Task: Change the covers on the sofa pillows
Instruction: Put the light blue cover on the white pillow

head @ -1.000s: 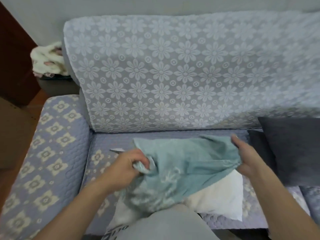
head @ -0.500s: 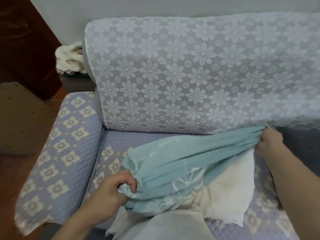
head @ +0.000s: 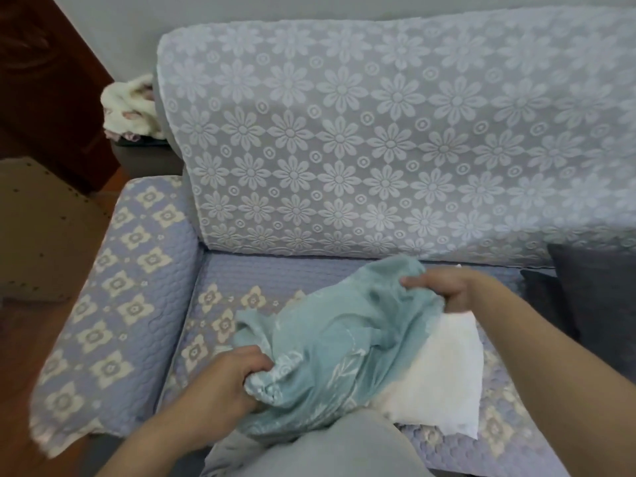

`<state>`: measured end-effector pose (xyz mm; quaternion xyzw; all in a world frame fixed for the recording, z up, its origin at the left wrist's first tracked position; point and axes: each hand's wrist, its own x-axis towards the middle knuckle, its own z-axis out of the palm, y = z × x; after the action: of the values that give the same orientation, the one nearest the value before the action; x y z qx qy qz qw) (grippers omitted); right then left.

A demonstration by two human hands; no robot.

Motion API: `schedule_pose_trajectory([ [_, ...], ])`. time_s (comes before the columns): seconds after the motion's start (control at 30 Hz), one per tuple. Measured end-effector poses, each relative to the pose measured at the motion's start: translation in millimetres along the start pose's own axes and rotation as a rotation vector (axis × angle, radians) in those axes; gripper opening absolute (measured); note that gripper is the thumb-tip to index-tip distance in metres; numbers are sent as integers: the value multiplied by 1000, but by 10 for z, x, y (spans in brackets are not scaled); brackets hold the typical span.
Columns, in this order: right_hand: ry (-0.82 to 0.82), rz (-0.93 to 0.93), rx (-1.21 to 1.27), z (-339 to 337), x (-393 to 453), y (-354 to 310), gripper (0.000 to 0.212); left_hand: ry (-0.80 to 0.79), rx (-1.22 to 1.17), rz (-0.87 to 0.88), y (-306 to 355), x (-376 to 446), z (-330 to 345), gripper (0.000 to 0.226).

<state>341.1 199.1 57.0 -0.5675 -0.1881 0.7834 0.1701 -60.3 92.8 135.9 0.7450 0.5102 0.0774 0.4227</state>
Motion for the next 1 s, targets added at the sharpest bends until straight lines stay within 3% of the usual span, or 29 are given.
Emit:
schedule_pose_trajectory([
  [0.07, -11, -289, 312, 112, 9, -283, 78, 7, 42, 82, -19, -25, 66, 49],
  [0.13, -2, -473, 643, 238, 76, -497, 54, 89, -56, 68, -25, -91, 131, 31],
  [0.2, 98, -354, 677, 305, 361, -489, 38, 169, -310, -48, -20, -153, 202, 18],
  [0.3, 336, -11, 293, 237, 862, -82, 39, 250, -782, -253, 95, -248, 309, 58],
  [0.4, 355, 109, 128, 245, 889, 153, 38, 468, -962, -439, 105, -286, 383, 95],
  [0.43, 339, 106, 158, 268, 836, 163, 33, 517, -1012, -474, 103, -282, 375, 93],
  [0.5, 294, 98, 214, 235, 741, 171, 25, 541, -1016, -461, 138, -249, 309, 66],
  [0.6, 281, 63, 301, 66, 706, 238, 20, 478, -837, -447, 136, -191, 169, 32],
  [0.67, 495, -4, 342, -131, 759, 343, 19, 547, -725, -436, 145, -175, 51, 26],
  [0.77, 958, -168, 135, -331, 798, 453, 31, 734, -690, -486, 121, -120, -54, 27],
  [0.83, 1082, -248, -121, -386, 795, 441, 32, 723, -750, -503, 135, -58, -72, 26],
  [0.9, 1040, -223, -401, -421, 750, 397, 28, 636, -754, -448, 238, -15, -84, 29],
  [1.0, 884, -114, -1016, -260, 616, 256, 34, 490, -688, -333, 396, 52, -120, 29],
])
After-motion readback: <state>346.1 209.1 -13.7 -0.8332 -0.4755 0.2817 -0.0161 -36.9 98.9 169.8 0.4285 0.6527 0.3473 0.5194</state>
